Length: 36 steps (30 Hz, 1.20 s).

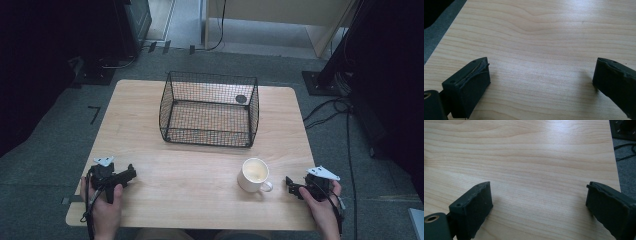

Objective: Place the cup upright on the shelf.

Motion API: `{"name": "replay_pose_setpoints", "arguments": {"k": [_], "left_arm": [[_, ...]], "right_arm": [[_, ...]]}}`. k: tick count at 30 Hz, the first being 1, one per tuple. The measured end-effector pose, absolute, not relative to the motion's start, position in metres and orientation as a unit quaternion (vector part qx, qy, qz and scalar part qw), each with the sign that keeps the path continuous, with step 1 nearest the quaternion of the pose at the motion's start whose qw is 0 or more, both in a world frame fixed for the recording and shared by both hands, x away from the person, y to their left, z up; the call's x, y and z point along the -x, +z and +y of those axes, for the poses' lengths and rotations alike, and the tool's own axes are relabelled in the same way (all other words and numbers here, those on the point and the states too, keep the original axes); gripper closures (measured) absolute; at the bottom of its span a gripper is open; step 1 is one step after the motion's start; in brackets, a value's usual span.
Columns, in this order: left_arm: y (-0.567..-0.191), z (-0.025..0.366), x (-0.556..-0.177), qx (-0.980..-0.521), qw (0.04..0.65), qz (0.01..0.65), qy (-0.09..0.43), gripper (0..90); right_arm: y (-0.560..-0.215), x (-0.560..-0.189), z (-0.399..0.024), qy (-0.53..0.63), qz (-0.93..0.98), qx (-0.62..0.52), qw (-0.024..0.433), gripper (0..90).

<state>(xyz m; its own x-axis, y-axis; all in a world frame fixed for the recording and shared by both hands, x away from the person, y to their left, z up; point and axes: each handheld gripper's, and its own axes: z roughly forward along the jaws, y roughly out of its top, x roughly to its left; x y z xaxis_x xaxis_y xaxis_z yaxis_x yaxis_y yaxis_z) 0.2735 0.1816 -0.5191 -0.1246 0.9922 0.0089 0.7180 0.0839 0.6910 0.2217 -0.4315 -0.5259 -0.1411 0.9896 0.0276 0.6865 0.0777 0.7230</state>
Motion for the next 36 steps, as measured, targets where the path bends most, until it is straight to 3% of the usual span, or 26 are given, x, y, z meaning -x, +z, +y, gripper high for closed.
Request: {"name": "replay_pose_setpoints", "arguments": {"k": [10,33,36], "left_arm": [[-0.519,0.182,-0.273,-0.615,0.243,0.695,0.282,1.3],[-0.519,0.182,-0.273,-0.615,0.243,0.695,0.282,1.3],[-0.519,0.182,-0.273,-0.615,0.243,0.695,0.282,1.3]], "right_arm": [[-0.516,-0.219,-0.428,0.316,0.692,-0.599,0.250,6.7],[-0.449,-0.200,-0.386,0.393,0.729,-0.510,0.233,6.8],[-0.447,-0.198,-0.382,0.401,0.733,-0.500,0.227,14.1]]}}
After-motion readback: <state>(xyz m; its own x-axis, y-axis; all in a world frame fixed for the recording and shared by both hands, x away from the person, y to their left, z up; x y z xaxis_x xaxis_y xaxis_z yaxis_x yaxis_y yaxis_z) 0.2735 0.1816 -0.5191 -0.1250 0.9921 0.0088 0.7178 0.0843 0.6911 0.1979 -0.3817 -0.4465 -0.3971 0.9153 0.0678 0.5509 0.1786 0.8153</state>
